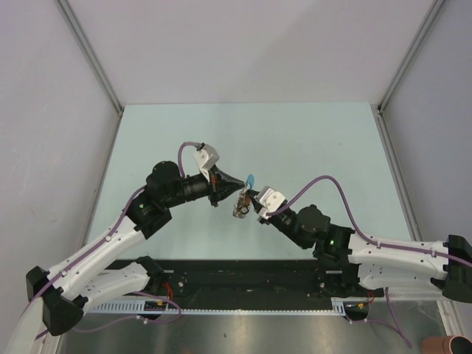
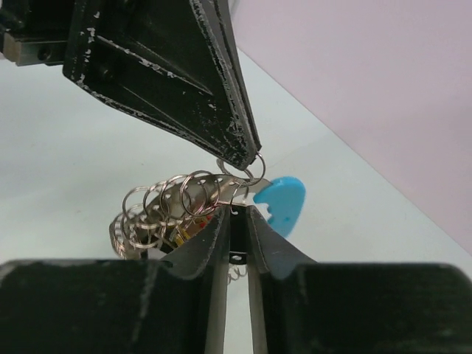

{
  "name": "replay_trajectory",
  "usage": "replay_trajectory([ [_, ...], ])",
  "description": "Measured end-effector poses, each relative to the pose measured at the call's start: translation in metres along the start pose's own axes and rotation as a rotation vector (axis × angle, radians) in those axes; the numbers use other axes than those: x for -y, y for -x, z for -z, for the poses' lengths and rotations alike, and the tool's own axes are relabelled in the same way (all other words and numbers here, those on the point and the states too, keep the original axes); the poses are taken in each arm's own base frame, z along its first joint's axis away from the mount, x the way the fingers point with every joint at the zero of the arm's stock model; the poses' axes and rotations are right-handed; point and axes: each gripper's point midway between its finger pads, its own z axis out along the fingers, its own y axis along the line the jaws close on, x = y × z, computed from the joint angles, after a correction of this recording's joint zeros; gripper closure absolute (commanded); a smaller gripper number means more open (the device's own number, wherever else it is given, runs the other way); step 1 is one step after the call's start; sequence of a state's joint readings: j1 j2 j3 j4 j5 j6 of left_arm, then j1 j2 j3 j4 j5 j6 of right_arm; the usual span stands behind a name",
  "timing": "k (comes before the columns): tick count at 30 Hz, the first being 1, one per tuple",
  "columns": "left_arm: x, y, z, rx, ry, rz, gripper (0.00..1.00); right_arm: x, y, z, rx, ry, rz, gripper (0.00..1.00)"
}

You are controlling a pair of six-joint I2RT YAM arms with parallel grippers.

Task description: Remove the keys from the keyring

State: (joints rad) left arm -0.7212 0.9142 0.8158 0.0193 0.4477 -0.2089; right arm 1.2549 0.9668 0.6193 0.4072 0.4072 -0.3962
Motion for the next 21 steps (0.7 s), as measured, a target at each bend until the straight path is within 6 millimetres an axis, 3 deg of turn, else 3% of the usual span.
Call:
replay_trajectory([
  [9,0.001,0.004,0.000,0.004,0.000,-0.002,1.00,0.009,-0.001,0.001,-0.011,-0.058,-0.005,0.83],
  [21,0.001,0.004,0.000,0.005,-0.001,-0.002,0.99,-0.002,0.003,-0.004,0.018,-0.011,-0.011,0.82],
])
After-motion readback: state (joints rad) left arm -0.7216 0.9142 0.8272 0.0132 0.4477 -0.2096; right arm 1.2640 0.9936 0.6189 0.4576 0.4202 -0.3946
